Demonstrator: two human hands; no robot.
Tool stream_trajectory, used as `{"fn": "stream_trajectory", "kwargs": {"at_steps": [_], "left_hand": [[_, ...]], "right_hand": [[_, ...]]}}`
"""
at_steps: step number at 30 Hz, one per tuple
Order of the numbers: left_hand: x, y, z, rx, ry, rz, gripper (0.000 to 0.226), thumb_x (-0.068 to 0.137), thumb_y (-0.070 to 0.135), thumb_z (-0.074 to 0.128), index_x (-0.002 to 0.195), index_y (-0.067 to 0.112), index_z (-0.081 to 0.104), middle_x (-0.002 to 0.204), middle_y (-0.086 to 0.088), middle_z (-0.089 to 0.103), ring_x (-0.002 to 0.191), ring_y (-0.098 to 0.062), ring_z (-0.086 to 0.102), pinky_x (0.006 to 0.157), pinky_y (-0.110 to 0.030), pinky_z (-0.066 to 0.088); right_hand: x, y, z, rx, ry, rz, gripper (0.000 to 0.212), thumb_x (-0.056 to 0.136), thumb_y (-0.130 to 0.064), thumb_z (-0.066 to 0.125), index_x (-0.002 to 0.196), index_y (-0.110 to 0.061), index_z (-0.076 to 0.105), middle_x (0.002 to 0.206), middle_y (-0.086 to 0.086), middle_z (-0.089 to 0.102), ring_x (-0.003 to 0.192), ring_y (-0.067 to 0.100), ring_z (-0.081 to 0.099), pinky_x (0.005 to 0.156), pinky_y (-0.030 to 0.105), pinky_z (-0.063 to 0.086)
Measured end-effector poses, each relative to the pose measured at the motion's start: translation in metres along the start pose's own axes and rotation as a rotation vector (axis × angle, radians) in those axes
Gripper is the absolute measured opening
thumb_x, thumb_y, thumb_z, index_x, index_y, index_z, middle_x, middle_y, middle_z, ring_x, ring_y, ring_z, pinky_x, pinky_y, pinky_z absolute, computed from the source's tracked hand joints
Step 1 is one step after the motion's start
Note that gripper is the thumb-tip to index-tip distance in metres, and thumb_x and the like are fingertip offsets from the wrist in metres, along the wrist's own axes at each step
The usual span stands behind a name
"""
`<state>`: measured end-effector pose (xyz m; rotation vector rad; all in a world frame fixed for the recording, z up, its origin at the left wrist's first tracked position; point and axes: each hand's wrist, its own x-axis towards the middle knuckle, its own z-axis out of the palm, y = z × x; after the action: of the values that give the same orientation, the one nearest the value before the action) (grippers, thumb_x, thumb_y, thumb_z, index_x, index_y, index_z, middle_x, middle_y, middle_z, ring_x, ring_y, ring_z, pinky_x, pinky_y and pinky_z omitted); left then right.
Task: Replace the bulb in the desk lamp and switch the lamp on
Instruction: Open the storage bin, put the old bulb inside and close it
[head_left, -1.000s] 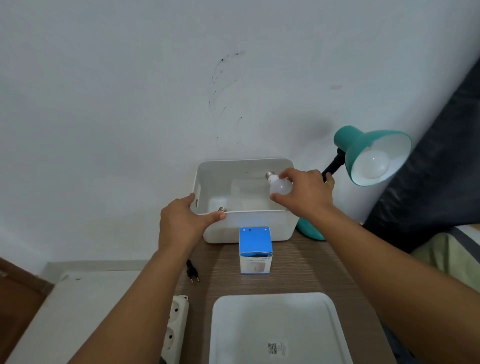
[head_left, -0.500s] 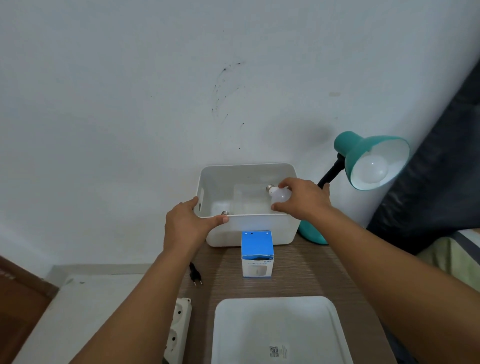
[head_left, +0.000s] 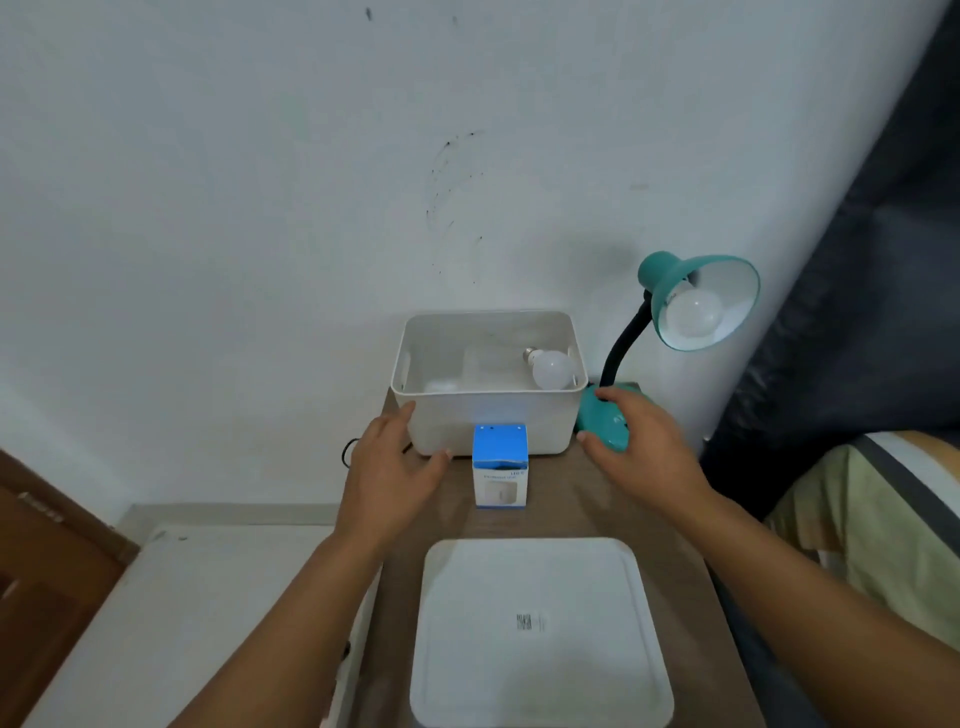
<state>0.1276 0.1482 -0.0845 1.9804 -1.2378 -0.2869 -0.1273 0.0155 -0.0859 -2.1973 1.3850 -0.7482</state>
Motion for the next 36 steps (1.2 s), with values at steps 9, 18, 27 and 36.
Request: {"fn": "stream_trajectory", "kwargs": {"at_steps": [9,18,27,36], "left_hand": [[-0.108,-0.04,0.026,0.015,-0.365,-0.144,0.083,0.084,0.052,0.075,0.152,0.023,0.038,0.158,0.002,0.036,0.142,-0.015,0.035,0.115,-0.027,0.028],[-0.148,-0.071,0.032,0.198,-0.622,-0.199,0.145,0.048,0.084,0.073,0.161,0.026,0.002,0.169,0.002,-0.005,0.155,-0.017,-0.008,0.125,-0.039,0.005],[-0.156,-0.069,0.03,0.299,-0.616,-0.139,0.144,0.057,0.065,0.084,0.16,0.02,-0.005,0.168,0.001,-0.012,0.154,-0.018,-0.015,0.121,-0.034,-0.002],[-0.168,-0.067,0.029,0.224,-0.579,-0.177,0.144,0.049,0.066,0.083,0.161,0.023,0.004,0.169,0.006,-0.005,0.155,-0.016,0.0,0.121,-0.032,0.01]], "right_hand": [[-0.106,0.039,0.021,-0.032,-0.304,0.131,0.065,0.085,-0.052,0.066,0.143,-0.034,0.042,0.152,-0.005,0.039,0.138,0.016,0.037,0.113,0.04,0.034],[-0.161,0.056,0.037,-0.082,-0.426,0.213,0.09,0.065,-0.083,0.06,0.143,-0.04,0.043,0.157,-0.007,0.03,0.14,0.017,0.032,0.114,0.036,0.03],[-0.175,0.06,0.028,-0.141,-0.642,0.165,0.132,0.036,-0.084,0.073,0.151,-0.046,0.02,0.164,-0.01,-0.002,0.15,0.017,0.005,0.121,0.037,0.014],[-0.192,0.063,0.031,-0.132,-0.611,0.133,0.132,0.043,-0.078,0.075,0.153,-0.044,0.012,0.164,-0.006,-0.017,0.151,0.017,-0.01,0.119,0.032,0.006]]}}
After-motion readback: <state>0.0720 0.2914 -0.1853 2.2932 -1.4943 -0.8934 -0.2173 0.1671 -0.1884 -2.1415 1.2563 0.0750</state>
